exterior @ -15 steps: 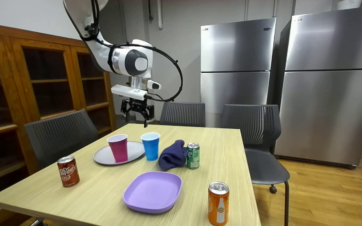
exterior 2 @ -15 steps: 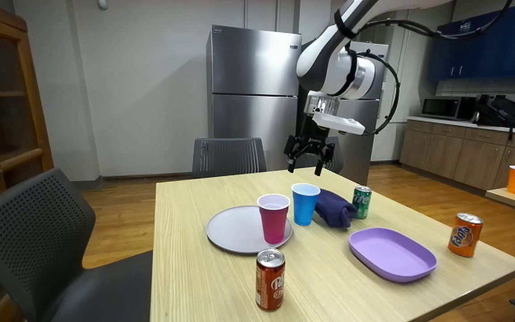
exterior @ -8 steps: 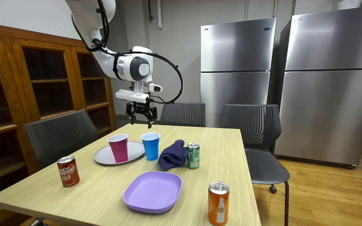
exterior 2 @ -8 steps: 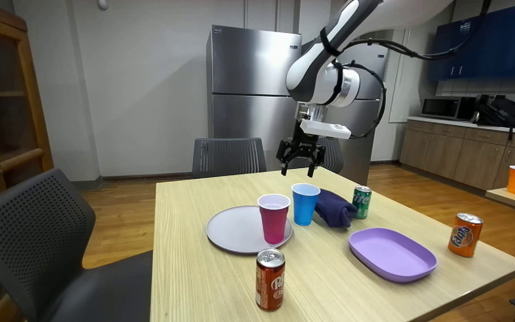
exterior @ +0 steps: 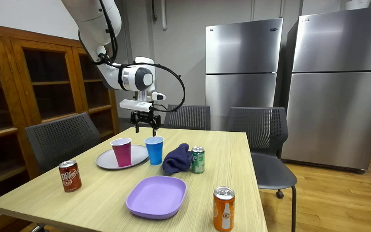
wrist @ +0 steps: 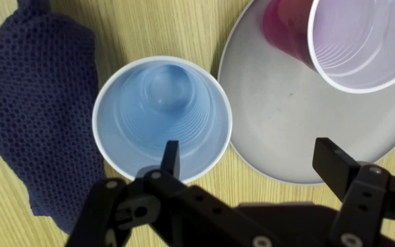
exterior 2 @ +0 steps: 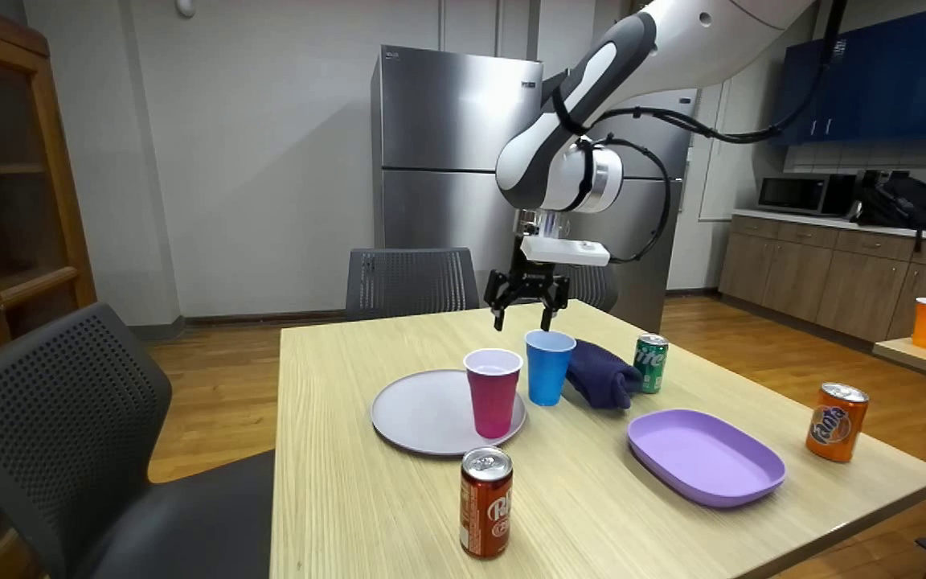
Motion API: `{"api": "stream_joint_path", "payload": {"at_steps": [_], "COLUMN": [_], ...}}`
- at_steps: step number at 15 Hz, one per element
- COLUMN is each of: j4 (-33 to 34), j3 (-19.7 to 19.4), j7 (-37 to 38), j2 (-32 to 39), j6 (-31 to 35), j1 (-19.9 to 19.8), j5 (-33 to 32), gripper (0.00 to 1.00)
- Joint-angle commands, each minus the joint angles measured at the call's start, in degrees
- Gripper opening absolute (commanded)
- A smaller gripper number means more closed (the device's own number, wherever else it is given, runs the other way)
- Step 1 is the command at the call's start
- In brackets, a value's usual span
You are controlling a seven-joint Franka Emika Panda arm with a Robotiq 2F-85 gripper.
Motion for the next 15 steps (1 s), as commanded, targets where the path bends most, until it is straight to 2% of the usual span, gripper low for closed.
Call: {"api": "stream_joint_path", "payload": {"at_steps": [1, 3, 4, 5, 6, 13, 15], "j4": [4.2, 4.7, 4.9, 5.2, 5.5, 6.4, 6.6], "j3": [-0.7, -0.8, -0.9, -1.1, -1.2, -1.8, -2.9], "j7": [2.3, 2.3, 2.4, 2.4, 2.5, 2.6, 3.8], "j2": [3.2, 3.9, 4.1, 4.3, 4.5, 5.2, 5.4], "j6": [-1.7, -1.4, -1.3, -1.4, -1.4, -1.8, -2.1], "j1": [0.9, 0.9, 1.0, 1.0, 1.1, 1.2, 2.0], "j5": [-1.3, -1.4, -1.5, -1.6, -1.7, -2.4, -3.6], "gripper": [1.00, 1.00, 0.75, 0.72, 0.65, 0.09, 0.00]}}
